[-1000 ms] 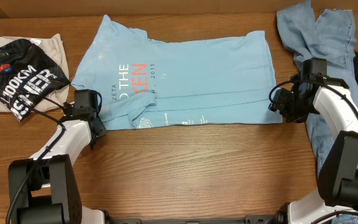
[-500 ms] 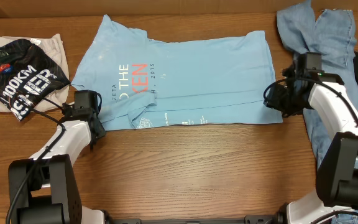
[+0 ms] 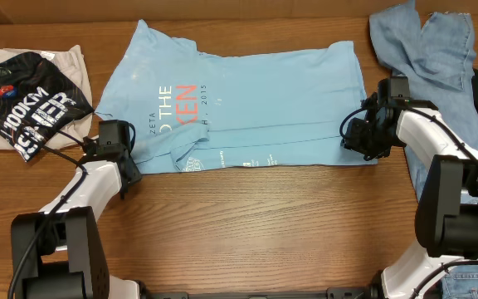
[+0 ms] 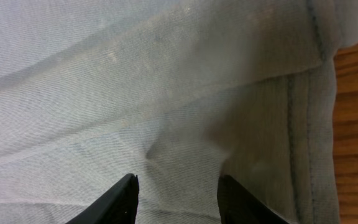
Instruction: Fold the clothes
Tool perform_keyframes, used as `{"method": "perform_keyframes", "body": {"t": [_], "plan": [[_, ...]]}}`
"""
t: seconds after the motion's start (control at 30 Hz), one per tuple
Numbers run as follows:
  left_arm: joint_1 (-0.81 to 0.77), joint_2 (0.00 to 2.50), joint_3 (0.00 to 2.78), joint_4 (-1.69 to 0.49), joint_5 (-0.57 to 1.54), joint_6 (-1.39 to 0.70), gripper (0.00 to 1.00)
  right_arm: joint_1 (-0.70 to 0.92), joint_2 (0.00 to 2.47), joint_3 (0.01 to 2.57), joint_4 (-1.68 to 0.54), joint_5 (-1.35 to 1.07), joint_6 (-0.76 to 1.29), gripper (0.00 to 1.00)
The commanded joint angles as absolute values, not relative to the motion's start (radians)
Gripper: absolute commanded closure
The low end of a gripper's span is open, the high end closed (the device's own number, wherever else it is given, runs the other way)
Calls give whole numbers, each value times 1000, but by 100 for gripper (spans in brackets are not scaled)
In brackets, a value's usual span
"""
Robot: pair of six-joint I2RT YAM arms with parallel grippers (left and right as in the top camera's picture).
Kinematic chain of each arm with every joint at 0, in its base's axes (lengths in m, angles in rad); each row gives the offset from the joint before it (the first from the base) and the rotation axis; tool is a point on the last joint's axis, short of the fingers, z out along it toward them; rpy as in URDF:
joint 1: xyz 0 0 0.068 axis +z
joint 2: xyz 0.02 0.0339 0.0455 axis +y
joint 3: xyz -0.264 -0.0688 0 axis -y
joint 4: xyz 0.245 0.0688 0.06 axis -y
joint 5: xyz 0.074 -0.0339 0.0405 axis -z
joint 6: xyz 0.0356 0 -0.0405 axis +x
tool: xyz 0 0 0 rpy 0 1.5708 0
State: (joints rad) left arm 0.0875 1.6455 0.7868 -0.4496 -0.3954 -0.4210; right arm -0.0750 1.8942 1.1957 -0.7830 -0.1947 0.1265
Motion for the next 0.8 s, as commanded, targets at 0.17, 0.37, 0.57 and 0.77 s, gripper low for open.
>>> {"method": "perform_keyframes", "body": {"t": [0.17, 0.37, 0.57, 0.77], "plan": [[92, 1661, 765, -382, -321, -443, 43, -73, 1925, 1192, -779, -196, 130, 59], [92, 1662, 765, -385, -320, -442, 46, -73, 1927, 1192, -779, -180, 131, 59], [92, 1662, 765, -408, -342, -440, 57, -74, 1931, 1192, -789, -121, 163, 60], [93, 1660, 767, -414, -454, -395, 82, -74, 1957, 1192, -795, -121, 164, 60]]}}
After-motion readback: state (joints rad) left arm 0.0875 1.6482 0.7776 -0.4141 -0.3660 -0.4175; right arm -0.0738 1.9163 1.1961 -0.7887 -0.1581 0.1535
